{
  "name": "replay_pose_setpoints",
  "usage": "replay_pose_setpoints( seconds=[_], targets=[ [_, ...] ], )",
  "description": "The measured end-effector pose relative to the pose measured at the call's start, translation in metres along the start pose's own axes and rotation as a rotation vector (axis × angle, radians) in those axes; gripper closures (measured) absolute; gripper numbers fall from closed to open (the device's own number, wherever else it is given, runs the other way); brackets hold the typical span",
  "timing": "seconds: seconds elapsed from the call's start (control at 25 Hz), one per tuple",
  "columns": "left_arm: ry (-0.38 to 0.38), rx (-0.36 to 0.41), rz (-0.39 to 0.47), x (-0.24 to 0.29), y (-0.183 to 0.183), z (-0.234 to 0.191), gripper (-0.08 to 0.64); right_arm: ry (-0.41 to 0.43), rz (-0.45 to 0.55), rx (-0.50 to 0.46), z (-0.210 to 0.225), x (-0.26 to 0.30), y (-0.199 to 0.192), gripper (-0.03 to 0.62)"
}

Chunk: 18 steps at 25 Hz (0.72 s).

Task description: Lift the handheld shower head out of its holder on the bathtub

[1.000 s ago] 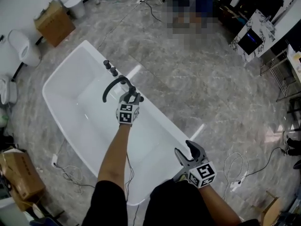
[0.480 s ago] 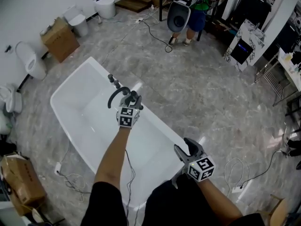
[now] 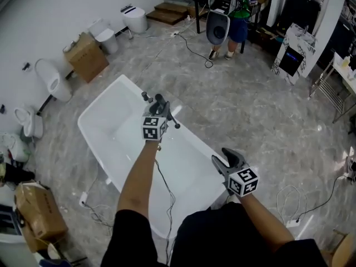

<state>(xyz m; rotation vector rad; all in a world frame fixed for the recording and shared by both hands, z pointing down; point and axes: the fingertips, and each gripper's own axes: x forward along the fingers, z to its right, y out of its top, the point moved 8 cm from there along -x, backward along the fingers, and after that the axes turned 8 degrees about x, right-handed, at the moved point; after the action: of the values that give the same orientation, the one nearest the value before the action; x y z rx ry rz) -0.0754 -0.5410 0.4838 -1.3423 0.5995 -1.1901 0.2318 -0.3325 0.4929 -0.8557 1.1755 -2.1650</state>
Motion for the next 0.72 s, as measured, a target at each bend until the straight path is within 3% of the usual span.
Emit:
replay_pose_setpoints(
  seconds=[0.32, 0.56, 0.72],
  targets=[
    [0.048, 0.05, 0.048, -0.042, 0.038, -0.015, 0.434, 0.034, 0.033, -0.03, -0.001, 0.001, 0.006, 0.407],
    [0.063, 0.042, 0.067, -0.058, 0.05, -0.017, 0.433, 0.073, 0.067, -0.047, -0.011, 0.005, 0.01, 0.495],
    [0.059, 0.014, 0.078, -0.062, 0.054, -0.019, 0.433, 0.016, 0.118, -0.086, -0.014, 0.001, 0.021, 0.554]
  ],
)
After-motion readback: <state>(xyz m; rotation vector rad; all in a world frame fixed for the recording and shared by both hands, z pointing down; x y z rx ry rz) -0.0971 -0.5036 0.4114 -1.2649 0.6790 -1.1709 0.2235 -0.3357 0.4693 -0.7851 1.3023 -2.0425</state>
